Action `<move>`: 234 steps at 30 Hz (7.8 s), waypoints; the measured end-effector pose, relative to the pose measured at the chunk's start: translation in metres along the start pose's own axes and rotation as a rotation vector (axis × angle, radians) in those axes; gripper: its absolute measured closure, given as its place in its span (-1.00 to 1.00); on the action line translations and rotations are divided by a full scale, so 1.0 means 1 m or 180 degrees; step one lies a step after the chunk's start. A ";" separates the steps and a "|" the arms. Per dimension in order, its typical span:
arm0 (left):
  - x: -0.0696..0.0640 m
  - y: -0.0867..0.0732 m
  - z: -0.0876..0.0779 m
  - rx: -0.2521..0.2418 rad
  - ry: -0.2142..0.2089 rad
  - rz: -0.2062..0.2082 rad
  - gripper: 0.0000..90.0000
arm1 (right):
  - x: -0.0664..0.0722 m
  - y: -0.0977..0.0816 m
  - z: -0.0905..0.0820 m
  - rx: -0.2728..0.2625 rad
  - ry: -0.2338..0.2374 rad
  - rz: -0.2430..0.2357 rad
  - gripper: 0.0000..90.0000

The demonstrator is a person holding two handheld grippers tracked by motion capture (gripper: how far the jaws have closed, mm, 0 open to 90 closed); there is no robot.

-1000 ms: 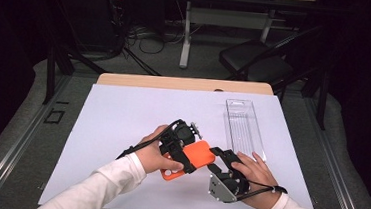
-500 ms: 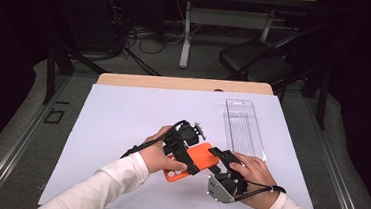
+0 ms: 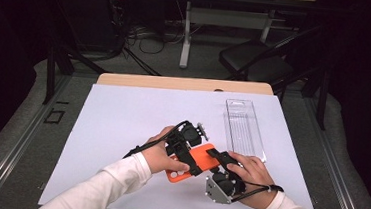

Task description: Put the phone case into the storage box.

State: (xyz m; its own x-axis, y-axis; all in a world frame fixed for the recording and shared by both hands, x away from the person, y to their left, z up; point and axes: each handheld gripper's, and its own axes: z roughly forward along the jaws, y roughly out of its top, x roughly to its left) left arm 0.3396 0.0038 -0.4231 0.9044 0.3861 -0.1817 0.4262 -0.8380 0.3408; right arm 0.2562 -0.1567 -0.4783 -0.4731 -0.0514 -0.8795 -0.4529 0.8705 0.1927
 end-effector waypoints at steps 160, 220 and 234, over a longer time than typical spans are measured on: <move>0.019 -0.037 -0.046 -0.0534 -0.0078 -0.0448 -0.62 | 0.014 -0.015 0.005 0.0177 -0.0496 -0.0421 0.92; 0.023 -0.075 -0.061 -0.1009 -0.0142 -0.0296 -0.11 | -0.007 -0.044 0.004 -0.0735 0.0451 0.2227 0.92; 0.023 -0.069 -0.056 -0.1181 -0.0194 -0.0226 -0.02 | -0.006 -0.047 0.010 -0.0864 0.0545 0.2477 0.92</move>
State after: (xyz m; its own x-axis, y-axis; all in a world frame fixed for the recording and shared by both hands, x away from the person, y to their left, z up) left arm 0.3325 0.0919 -0.3995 0.8743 0.4051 -0.2675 0.4763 -0.6092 0.6340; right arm 0.2879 -0.1919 -0.4860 -0.8237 0.4221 -0.3786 -0.1058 0.5416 0.8339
